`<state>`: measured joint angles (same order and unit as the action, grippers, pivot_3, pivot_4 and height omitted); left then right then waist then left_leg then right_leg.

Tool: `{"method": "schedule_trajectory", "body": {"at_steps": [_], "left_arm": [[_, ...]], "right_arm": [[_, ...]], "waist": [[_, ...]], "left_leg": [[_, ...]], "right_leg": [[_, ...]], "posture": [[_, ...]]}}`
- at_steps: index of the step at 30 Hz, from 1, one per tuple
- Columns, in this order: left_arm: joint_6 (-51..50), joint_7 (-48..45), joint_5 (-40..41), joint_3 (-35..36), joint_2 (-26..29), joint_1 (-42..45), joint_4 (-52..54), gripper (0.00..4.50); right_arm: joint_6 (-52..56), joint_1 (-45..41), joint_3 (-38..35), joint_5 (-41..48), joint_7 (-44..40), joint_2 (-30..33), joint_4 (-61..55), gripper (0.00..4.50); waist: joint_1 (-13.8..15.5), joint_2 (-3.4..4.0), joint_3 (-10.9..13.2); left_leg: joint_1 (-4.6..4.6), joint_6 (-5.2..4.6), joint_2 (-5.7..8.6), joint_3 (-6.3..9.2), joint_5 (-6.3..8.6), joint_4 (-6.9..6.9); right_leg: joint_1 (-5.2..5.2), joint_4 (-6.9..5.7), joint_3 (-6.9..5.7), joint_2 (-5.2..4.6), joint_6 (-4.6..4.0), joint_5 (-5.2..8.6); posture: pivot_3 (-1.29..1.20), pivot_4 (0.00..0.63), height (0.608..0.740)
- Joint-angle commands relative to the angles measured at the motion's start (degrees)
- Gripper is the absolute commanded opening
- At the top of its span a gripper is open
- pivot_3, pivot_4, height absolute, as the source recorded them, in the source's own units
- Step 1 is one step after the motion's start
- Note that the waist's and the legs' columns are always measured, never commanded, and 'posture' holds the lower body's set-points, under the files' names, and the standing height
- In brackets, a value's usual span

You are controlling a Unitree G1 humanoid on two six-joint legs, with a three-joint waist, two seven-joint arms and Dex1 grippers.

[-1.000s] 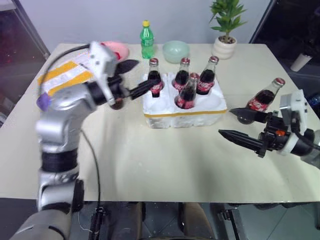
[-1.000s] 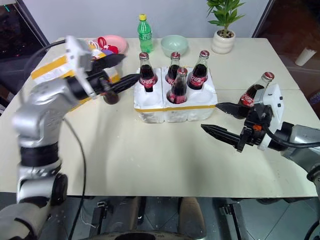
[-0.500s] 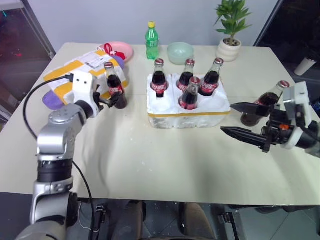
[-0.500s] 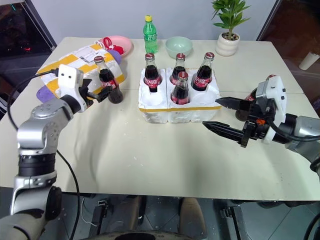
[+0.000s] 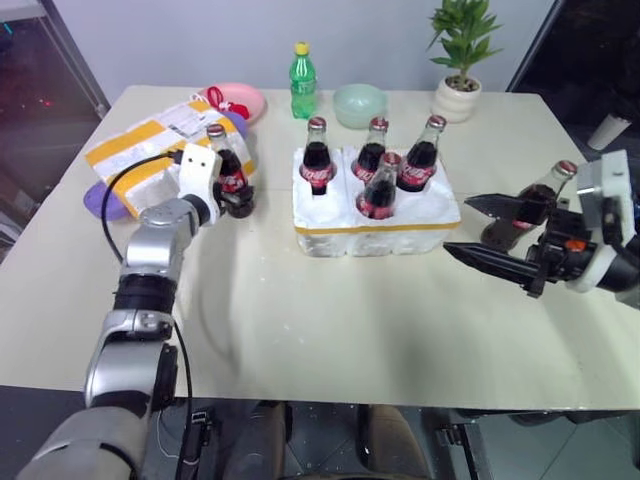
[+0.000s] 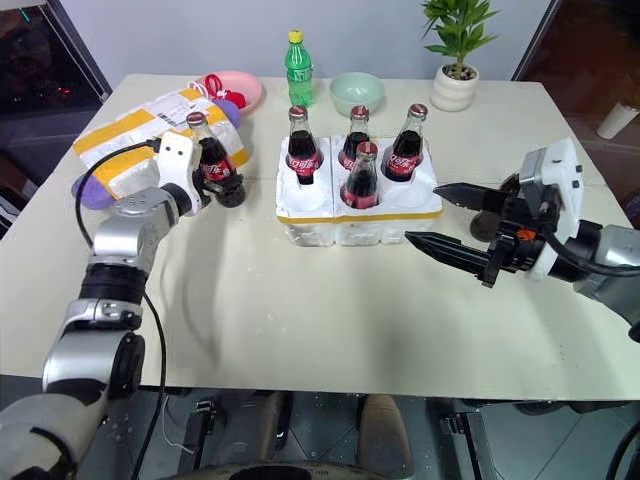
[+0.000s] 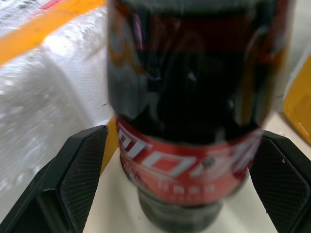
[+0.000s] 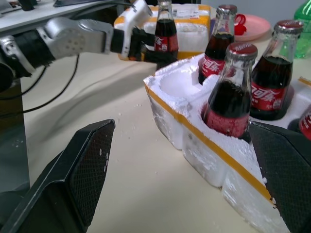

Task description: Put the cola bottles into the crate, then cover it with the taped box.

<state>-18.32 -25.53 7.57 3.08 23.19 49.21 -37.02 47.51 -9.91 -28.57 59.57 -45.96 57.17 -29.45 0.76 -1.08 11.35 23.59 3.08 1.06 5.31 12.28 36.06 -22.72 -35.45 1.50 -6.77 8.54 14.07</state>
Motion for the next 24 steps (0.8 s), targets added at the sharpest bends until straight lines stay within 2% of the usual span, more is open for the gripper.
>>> {"method": "schedule_trajectory", "body": {"at_steps": [1, 2, 3, 5, 6, 7, 10, 13, 17, 19, 21, 24], "left_arm": [[5.48, -1.39, -0.66, 0.05, -0.69, 3.6, -3.27, 4.45], [6.37, -1.41, -0.69, 0.29, -0.75, 4.14, -4.15, 4.45], [7.09, -1.52, -0.62, 0.61, -0.63, 4.45, -4.7, 4.22], [7.83, -1.94, -0.59, 0.91, -0.09, 4.46, -4.92, 3.57], [7.67, -2.06, -0.71, 0.88, 0.28, 4.22, -4.57, 3.08], [6.98, -2.45, -0.66, 0.96, 0.75, 3.81, -3.79, 2.82], [3.02, -5.74, 1.94, 2.6, 2.82, 2.56, 1.12, 2.87], [-6.41, -11.79, 8.98, 5.35, 4.85, 2.0, 8.91, 2.87], [-24.06, -27.37, 23.4, 5.83, 11.03, 1.06, 25.66, 2.87], [-29.52, -31.55, 28.29, 5.2, 12.58, 2.56, 30.38, 2.87], [-31.98, -32.69, 30.22, 4.55, 12.68, 3.95, 32.12, 2.87], [-28.56, -31.75, 26.84, -0.22, 8.64, 7.38, 30.44, 2.87]], "right_arm": [[-0.63, -0.51, -2.01, 0.97, 0.55, -0.02, -0.98, 4.5], [-0.78, -0.36, -1.78, 0.8, 0.68, -0.18, -1.0, 4.5], [-0.88, -0.22, -1.58, 0.72, 0.87, -0.38, -1.06, 4.5], [-0.99, 0.15, -1.39, 0.64, 1.17, -0.7, -1.3, 4.5], [-1.05, 0.35, -1.4, 0.59, 1.25, -0.8, -1.46, 4.5], [-1.0, 0.5, -1.46, 0.57, 1.36, -0.85, -1.53, 4.5], [-0.9, 0.97, -1.64, 0.21, 1.42, -0.61, -1.63, 4.5], [-0.8, 1.31, -1.86, 0.14, 1.46, -0.36, -1.59, 4.5], [-0.61, 2.22, -2.26, -0.01, 1.54, -0.14, -1.88, 4.5], [-0.61, 2.98, -2.53, 0.02, 1.56, -0.21, -2.43, 4.5], [-0.67, 3.35, -2.65, 0.14, 1.68, -0.23, -2.77, 4.5], [-0.72, 3.72, -2.8, 0.38, 2.74, -0.69, -3.53, 4.5]], "waist": [[-0.06, 0.0, 0.0], [-0.07, 0.0, 0.0], [-0.08, 0.0, 0.0], [-0.18, 0.0, 0.0], [-0.2, 0.0, 0.0], [-0.22, -0.01, 0.01], [-0.52, -0.01, 0.01], [-1.0, -0.02, 0.02], [-1.36, -0.07, 0.05], [-1.27, -0.07, 0.05], [-1.2, -0.07, 0.05], [-1.25, -0.05, 0.04]], "left_leg": [[0.01, 0.0, 0.0, 0.0, 0.0, -0.01], [0.01, 0.0, 0.0, 0.0, 0.0, -0.02], [0.01, 0.0, 0.0, 0.0, 0.0, -0.03], [0.01, 0.0, 0.0, 0.0, 0.0, -0.05], [0.01, 0.0, 0.0, 0.0, 0.0, -0.06], [0.01, 0.0, 0.0, 0.0, 0.0, -0.06], [0.01, 0.0, 0.0, 0.0, 0.0, -0.06], [0.06, 0.0, -0.01, 0.0, 0.0, -0.1], [0.73, 0.0, 0.0, 0.06, -0.01, 0.12], [0.82, 0.01, 0.01, 0.09, -0.01, 0.12], [0.78, 0.01, 0.01, 0.11, -0.01, 0.12], [0.52, 0.02, 0.01, 0.09, -0.01, 0.16]], "right_leg": [[0.0, 0.03, 0.0, 0.0, 0.02, -0.01], [-0.01, 0.03, 0.0, 0.0, 0.05, -0.03], [-0.02, 0.02, 0.0, 0.0, 0.06, -0.03], [-0.04, -0.01, 0.0, 0.0, 0.06, -0.03], [-0.05, -0.01, 0.0, 0.0, 0.06, -0.03], [-0.05, -0.01, 0.0, 0.0, 0.06, -0.03], [-0.06, -0.01, 0.0, 0.0, 0.06, -0.03], [-0.15, -0.04, 0.0, 0.0, 0.06, -0.03], [-0.81, -0.43, -0.01, 0.0, 0.06, -0.04], [-0.92, -0.51, -0.02, 0.0, 0.06, -0.04], [-0.89, -0.53, -0.03, 0.0, 0.05, -0.03], [-0.65, -0.52, -0.03, 0.0, 0.05, -0.03]], "posture": [[0.0, 0.15, 0.739], [0.0, 0.15, 0.739], [0.0, 0.15, 0.739], [0.0, 0.15, 0.739], [0.0, 0.15, 0.739], [0.0, 0.15, 0.739], [0.0, 0.15, 0.739], [0.0, 0.15, 0.739], [0.0, 0.15, 0.739], [0.0, 0.15, 0.739], [0.0, 0.15, 0.739], [0.0, 0.15, 0.739]]}}
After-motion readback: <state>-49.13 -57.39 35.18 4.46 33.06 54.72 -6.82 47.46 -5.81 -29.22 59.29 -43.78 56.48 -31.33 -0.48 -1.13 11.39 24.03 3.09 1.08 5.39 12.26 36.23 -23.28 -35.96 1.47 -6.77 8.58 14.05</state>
